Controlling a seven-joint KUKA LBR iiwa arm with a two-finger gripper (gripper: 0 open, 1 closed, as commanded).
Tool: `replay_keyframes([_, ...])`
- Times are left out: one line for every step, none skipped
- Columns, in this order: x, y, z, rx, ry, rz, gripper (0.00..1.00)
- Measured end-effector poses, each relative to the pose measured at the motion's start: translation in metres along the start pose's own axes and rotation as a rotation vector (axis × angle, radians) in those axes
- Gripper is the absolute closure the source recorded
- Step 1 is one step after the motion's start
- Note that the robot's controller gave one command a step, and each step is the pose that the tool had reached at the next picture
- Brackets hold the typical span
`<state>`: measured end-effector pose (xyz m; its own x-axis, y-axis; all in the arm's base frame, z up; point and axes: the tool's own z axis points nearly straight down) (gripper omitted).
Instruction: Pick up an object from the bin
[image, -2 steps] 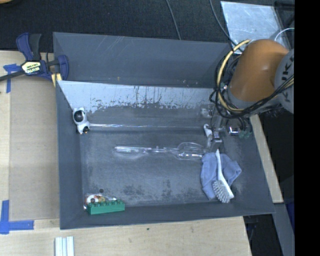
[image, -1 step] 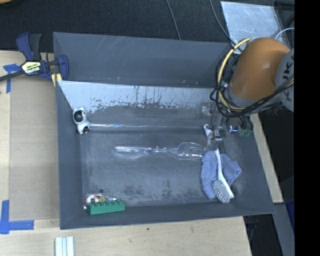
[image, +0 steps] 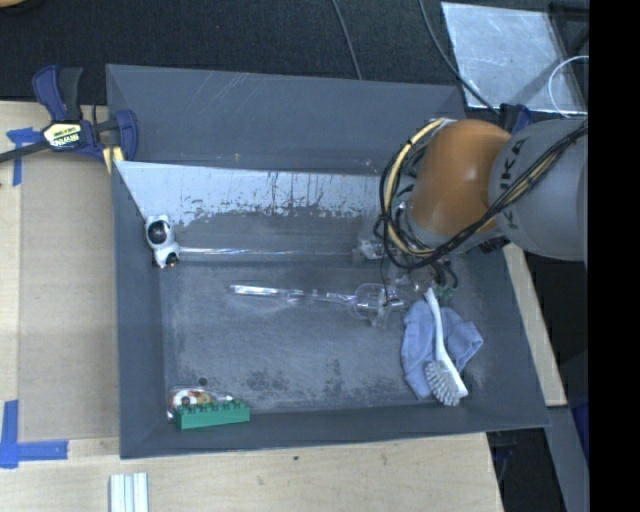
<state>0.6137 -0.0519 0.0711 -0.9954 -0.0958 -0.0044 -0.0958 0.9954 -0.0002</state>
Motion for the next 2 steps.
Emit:
replay_keyframes([0.002,0.024,0.000,0.005,-0.015,-0.027,0.00])
replay_keyframes([0.017,0.034,0.000,0.004,-0.007,-0.083,0.00])
